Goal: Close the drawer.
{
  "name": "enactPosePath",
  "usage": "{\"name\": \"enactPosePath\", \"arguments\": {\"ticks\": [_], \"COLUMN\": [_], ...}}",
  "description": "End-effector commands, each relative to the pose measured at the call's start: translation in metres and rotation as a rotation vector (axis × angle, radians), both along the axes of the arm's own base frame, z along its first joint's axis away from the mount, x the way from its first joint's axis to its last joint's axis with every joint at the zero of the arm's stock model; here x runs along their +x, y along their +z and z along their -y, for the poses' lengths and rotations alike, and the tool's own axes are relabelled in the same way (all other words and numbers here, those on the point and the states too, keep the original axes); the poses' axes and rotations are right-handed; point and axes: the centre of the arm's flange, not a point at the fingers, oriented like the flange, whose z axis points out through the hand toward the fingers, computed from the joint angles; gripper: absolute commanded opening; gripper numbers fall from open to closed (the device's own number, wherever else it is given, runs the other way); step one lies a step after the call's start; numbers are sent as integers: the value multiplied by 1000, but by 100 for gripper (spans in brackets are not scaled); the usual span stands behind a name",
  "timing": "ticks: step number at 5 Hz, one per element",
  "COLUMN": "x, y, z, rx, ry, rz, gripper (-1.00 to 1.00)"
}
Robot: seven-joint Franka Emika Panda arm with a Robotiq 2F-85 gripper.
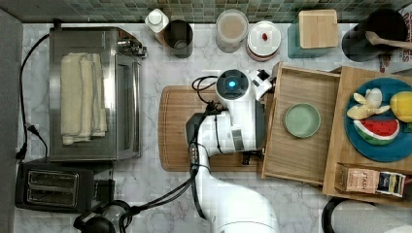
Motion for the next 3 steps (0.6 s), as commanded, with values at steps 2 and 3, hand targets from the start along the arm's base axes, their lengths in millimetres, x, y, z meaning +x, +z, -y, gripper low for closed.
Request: {"name": "enactPosePath", "arguments": {"ticks": [2,3], "x": [-23,-39], "y": [80,73], "z": [259,297], "rx": [-59,-82], "ry": [-225,-223], "rz": [132,143], "gripper": [-100,-100]}}
